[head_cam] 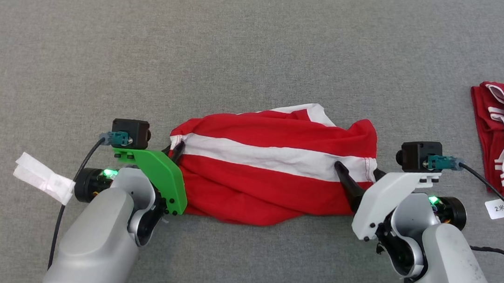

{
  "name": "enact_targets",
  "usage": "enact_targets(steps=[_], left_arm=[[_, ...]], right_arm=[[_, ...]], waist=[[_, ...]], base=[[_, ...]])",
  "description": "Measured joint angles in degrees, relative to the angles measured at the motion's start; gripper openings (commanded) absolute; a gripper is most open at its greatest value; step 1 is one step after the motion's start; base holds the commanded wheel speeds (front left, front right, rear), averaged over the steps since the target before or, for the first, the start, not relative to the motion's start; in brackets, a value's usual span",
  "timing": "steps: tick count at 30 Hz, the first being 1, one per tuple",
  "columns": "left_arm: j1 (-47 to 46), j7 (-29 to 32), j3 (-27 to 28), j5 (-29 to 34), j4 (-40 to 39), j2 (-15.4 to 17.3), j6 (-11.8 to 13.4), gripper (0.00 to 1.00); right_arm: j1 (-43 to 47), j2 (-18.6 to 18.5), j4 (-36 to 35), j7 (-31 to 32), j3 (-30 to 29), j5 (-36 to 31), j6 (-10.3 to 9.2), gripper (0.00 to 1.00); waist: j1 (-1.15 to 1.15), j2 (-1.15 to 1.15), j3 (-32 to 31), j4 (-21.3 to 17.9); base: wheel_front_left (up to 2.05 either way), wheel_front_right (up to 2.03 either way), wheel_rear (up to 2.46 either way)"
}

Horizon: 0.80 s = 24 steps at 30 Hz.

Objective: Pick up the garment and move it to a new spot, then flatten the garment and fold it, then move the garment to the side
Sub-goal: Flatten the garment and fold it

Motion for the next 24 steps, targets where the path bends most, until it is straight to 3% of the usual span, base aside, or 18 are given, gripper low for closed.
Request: enact_targets(steps=[1,2,3,4,5,15,20,24], left_arm=[[0.0,-0.2,0.0,-0.2,0.0,0.0,0.0,0.0],[0.0,-0.2,-0.1,-0.3,0.0,0.0,0.0,0.0],[-0.1,-0.2,-0.1,-0.4,0.0,0.0,0.0,0.0],[-0.1,-0.3,-0.2,-0.4,0.0,0.0,0.0,0.0],[-0.1,-0.5,-0.2,-0.4,0.0,0.0,-0.1,0.0],[-0.5,-6.8,1.7,-5.0,-3.5,0.0,-1.6,0.0],[-0.8,-10.3,2.2,-9.2,-9.6,-0.1,-2.1,0.0],[-0.7,-9.7,1.2,-13.7,-16.4,-0.2,-2.3,0.0]], right_arm=[[-0.1,0.0,-0.2,-0.2,0.5,0.3,0.0,1.0],[-0.2,0.0,-0.3,-0.2,1.0,0.4,0.0,0.92],[-0.2,0.0,-0.3,-0.1,1.6,0.5,0.0,0.55],[-0.2,0.0,-0.6,-0.5,2.0,1.1,0.0,0.05],[-0.2,0.0,-0.8,-0.6,2.4,1.3,0.0,0.0],[-1.0,0.0,-3.5,-6.2,1.4,1.0,0.0,0.0],[-1.1,0.0,-8.3,-9.1,-0.5,1.5,0.0,0.0],[0.2,-0.2,-13.4,-10.0,-2.2,2.1,0.0,0.0]], waist=[[0.0,0.0,0.0,0.0],[0.0,0.0,0.0,0.0],[0.0,0.0,0.0,-0.1],[0.0,0.0,0.0,-0.1],[0.0,0.0,-0.1,-0.1],[0.0,0.0,-1.0,-0.2],[0.0,0.0,-2.0,0.2],[0.0,0.0,-2.2,0.7]], base=[[0.0,0.0,0.0],[0.0,0.0,0.0],[0.0,0.0,0.0],[0.0,0.0,0.0],[0.0,0.0,0.0],[0.0,0.0,0.0],[0.0,0.0,0.0],[0.0,0.0,0.0]])
